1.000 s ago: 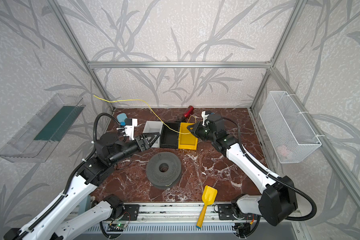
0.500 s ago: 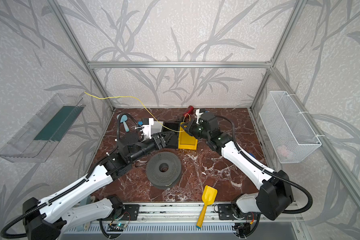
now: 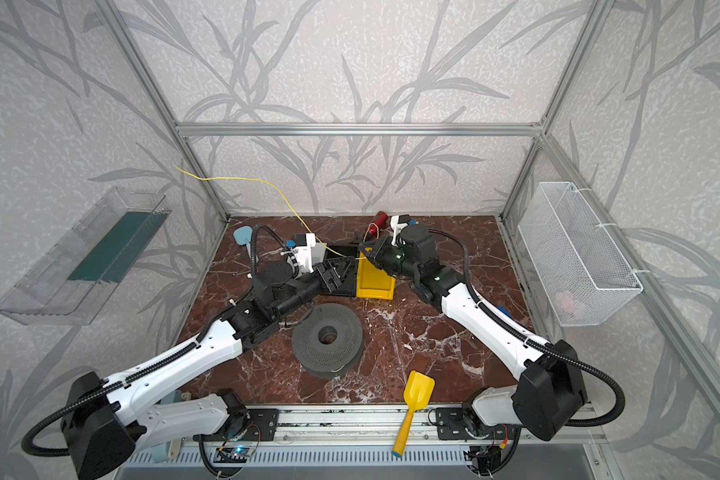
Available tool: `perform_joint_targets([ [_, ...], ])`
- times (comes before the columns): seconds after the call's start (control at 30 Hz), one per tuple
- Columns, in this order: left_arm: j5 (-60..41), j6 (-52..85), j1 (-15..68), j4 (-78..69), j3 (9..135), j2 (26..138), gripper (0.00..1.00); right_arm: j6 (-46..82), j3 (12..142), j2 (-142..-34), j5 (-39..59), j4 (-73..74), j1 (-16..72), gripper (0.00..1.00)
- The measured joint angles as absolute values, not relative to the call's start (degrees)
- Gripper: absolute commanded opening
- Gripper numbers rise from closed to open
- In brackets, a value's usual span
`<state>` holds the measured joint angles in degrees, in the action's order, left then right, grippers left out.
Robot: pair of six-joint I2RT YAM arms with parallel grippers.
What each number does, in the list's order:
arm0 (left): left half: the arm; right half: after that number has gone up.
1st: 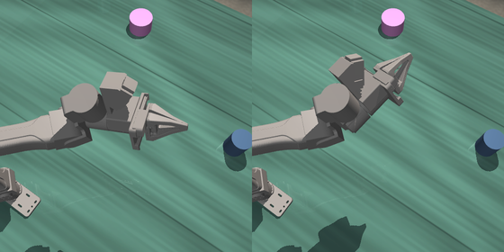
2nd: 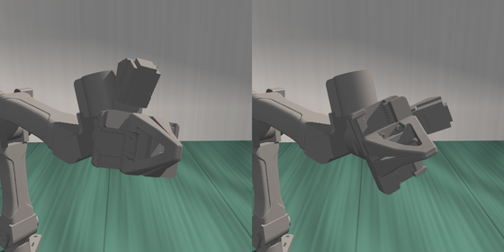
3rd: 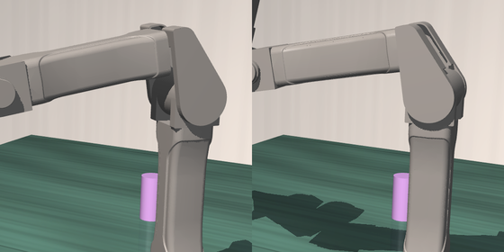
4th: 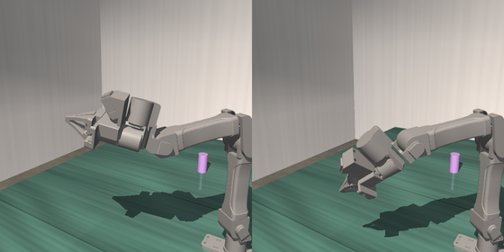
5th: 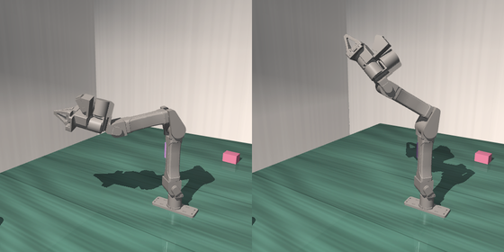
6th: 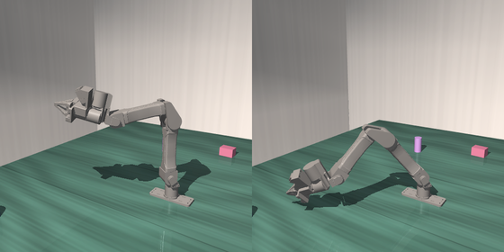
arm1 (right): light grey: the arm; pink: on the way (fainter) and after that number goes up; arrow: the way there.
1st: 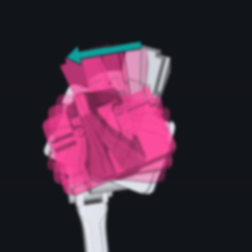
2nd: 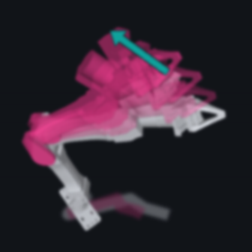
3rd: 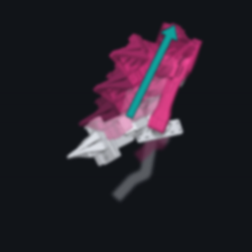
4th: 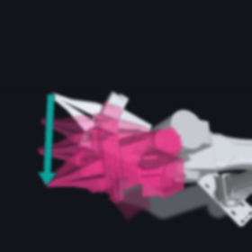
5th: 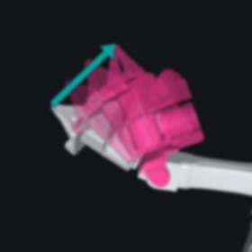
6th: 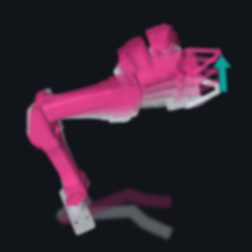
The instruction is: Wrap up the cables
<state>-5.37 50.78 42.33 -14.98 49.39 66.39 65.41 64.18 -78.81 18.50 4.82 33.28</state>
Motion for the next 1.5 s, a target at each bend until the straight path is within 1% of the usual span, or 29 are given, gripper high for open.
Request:
perform_joint_targets([
  [0.1, -4.1, 51.1, 42.3, -16.3, 49.4, 67.7, 0.49, 66.6, 63.5, -78.8, 18.8, 6.2, 33.9, 0.00],
  [0.3, -0.8, 51.0, 42.3, -16.3, 49.4, 68.2, 0.44, 67.5, 62.8, -78.7, 18.9, 7.1, 35.0, 0.00],
  [0.43, 0.6, 50.8, 42.2, -16.3, 49.4, 68.2, 0.39, 68.2, 60.3, -78.0, 18.9, 7.5, 35.2, 0.00],
  [0.6, 1.0, 50.6, 41.9, -16.4, 49.4, 68.8, 0.28, 70.0, 58.4, -77.4, 18.9, 9.1, 35.3, 0.00],
  [0.67, 1.0, 50.6, 41.8, -16.9, 49.4, 69.4, 0.21, 70.5, 58.0, -77.4, 18.9, 9.6, 35.3, 0.00],
  [0.77, 1.0, 50.9, 41.8, -17.8, 49.4, 70.3, 0.16, 71.0, 58.0, -77.4, 18.9, 10.4, 35.4, 0.00],
  [0.83, 1.0, 51.1, 41.8, -18.7, 49.4, 70.5, 0.08, 71.2, 58.0, -77.4, 18.9, 10.5, 35.5, 0.00],
  [0.87, 1.0, 51.2, 41.7, -19.2, 49.4, 70.5, 0.06, 71.2, 58.0, -77.4, 18.9, 10.5, 35.6, 0.00],
  [0.93, 0.9, 51.7, 41.5, -20.3, 49.4, 70.3, 0.00, 71.2, 58.0, -77.4, 18.9, 10.5, 35.6, 0.00],
  [1.17, 0.9, 52.4, 41.1, -22.3, 47.8, 68.8, 0.00, 71.4, 58.0, -77.7, 19.1, 12.3, 36.1, 0.00],
  [1.2, 0.8, 52.6, 41.0, -22.7, 47.4, 68.5, 0.00, 71.4, 58.0, -77.7, 19.1, 12.4, 36.2, 0.02],
  [1.23, 0.5, 52.7, 40.8, -22.8, 47.2, 68.3, 0.00, 71.3, 58.1, -77.8, 19.2, 12.5, 36.3, 0.18],
  [1.27, 0.4, 52.7, 40.7, -22.8, 47.1, 68.1, 0.00, 71.1, 58.2, -77.8, 19.4, 12.5, 36.4, 0.30],
  [1.3, 0.4, 52.7, 40.3, -22.6, 47.0, 67.9, 0.00, 70.8, 58.4, -77.8, 19.6, 12.3, 36.4, 0.46],
  [1.33, 0.4, 52.7, 39.7, -22.3, 47.0, 67.7, 0.00, 70.1, 58.8, -77.8, 19.9, 11.9, 36.4, 0.56],
  [1.4, 0.2, 52.8, 38.3, -21.6, 47.0, 67.2, 0.00, 67.7, 60.0, -77.5, 20.0, 10.6, 36.4, 0.70],
  [1.43, -0.1, 53.1, 37.6, -21.2, 47.0, 66.8, 0.00, 66.3, 60.4, -76.9, 19.9, 9.5, 36.4, 0.74],
  [1.5, -1.6, 53.7, 35.9, -21.1, 47.2, 66.4, 0.00, 62.3, 60.6, -74.4, 19.2, 5.9, 36.3, 0.77],
])
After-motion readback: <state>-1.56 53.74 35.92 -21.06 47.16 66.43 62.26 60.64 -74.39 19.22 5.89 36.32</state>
